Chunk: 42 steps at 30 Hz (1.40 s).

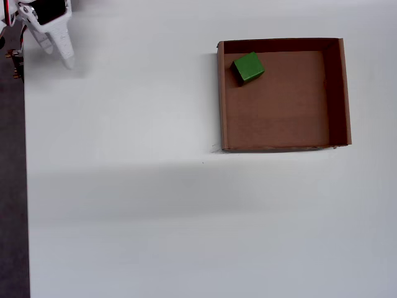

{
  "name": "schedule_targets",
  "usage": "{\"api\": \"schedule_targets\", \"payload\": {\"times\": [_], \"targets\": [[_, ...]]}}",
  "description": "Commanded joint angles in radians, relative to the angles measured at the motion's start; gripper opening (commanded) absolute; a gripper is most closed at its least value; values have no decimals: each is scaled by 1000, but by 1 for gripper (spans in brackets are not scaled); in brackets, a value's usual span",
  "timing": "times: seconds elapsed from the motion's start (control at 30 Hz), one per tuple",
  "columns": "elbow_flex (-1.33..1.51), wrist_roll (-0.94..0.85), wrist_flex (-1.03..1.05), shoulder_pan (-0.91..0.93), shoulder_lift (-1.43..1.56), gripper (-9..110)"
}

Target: Grasp a green cube and put it in a box.

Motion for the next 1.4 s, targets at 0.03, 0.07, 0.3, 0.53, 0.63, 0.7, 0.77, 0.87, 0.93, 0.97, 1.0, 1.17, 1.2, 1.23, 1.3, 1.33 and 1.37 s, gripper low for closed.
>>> {"api": "schedule_targets", "payload": {"times": [0.03,0.07,0.3,0.53,0.63,0.7,0.77,0.87,0.93,0.97,1.0,1.17,1.2,1.23,1.3,1.33,1.37], "targets": [[-6,3,5,-6,5,22],[-6,3,5,-6,5,22],[-6,3,5,-6,5,22],[-6,3,5,-6,5,22],[-6,3,5,-6,5,22],[-6,3,5,-6,5,22],[-6,3,5,-6,5,22],[-6,3,5,-6,5,22],[-6,3,5,-6,5,22],[-6,3,5,-6,5,22],[-6,3,5,-6,5,22],[-6,3,5,-6,5,22],[-6,3,5,-6,5,22],[-6,3,5,-6,5,22],[-6,3,5,-6,5,22],[-6,3,5,-6,5,22],[-6,3,5,-6,5,22]]}}
